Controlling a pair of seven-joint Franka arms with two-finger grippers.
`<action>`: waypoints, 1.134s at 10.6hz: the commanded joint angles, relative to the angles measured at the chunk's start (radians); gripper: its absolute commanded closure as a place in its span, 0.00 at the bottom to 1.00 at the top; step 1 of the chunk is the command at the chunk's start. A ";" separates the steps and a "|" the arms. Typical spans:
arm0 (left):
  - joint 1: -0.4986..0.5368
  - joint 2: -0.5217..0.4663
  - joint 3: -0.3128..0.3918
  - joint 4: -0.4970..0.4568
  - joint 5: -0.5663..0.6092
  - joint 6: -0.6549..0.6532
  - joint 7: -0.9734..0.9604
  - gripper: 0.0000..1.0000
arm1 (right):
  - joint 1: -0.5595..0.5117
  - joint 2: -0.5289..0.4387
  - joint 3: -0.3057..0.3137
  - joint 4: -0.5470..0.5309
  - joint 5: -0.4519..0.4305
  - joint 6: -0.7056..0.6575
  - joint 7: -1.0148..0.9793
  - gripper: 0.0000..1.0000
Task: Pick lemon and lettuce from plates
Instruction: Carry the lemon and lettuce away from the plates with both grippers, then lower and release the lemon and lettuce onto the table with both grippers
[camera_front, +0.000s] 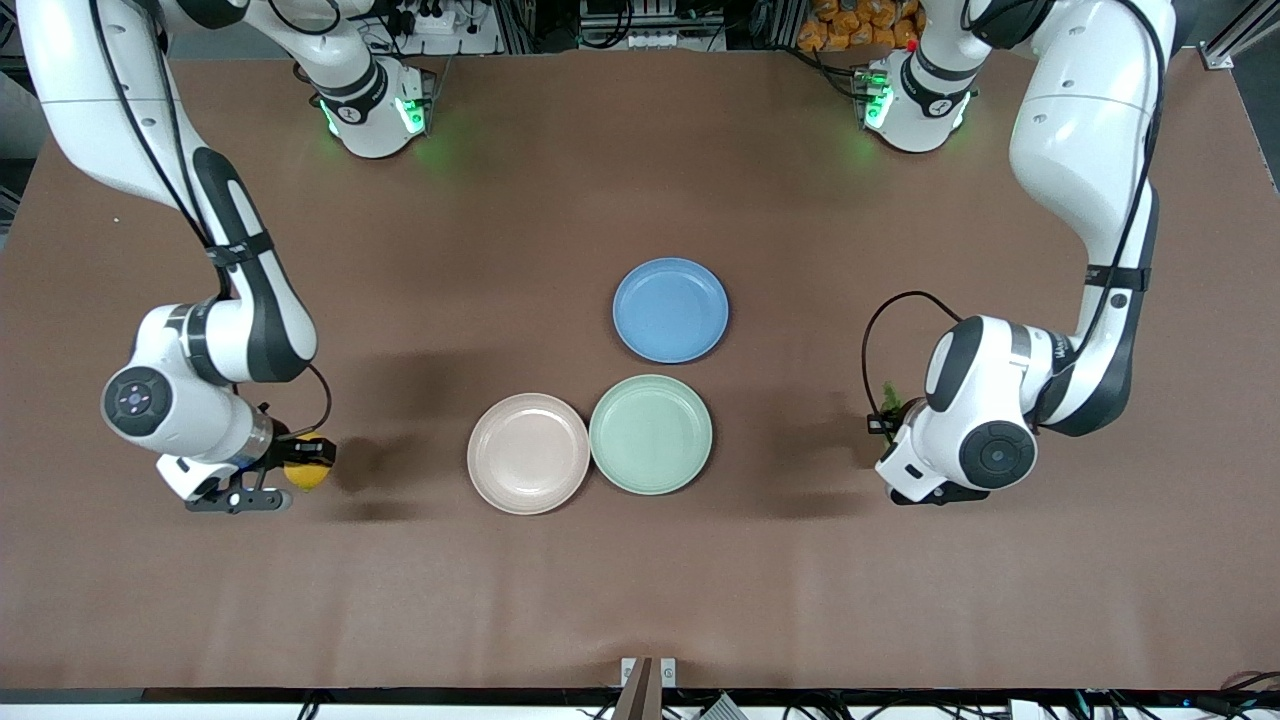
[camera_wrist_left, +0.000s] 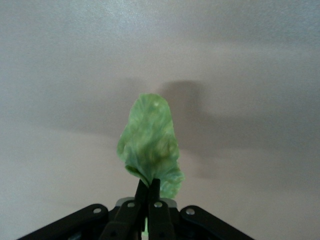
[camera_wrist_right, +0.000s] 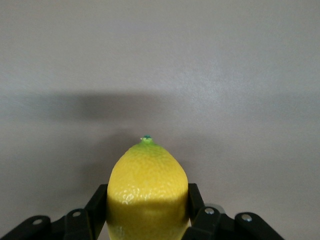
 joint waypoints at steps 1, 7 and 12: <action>0.013 0.027 0.006 0.004 0.041 0.026 0.020 1.00 | -0.058 -0.052 0.015 -0.105 -0.029 0.089 -0.078 0.98; 0.034 0.045 0.007 0.004 0.086 0.041 0.033 0.08 | -0.099 -0.033 0.017 -0.132 -0.097 0.163 -0.063 0.00; 0.033 0.013 0.007 0.013 0.087 0.037 0.046 0.00 | -0.034 -0.157 0.026 -0.146 -0.091 -0.041 0.105 0.00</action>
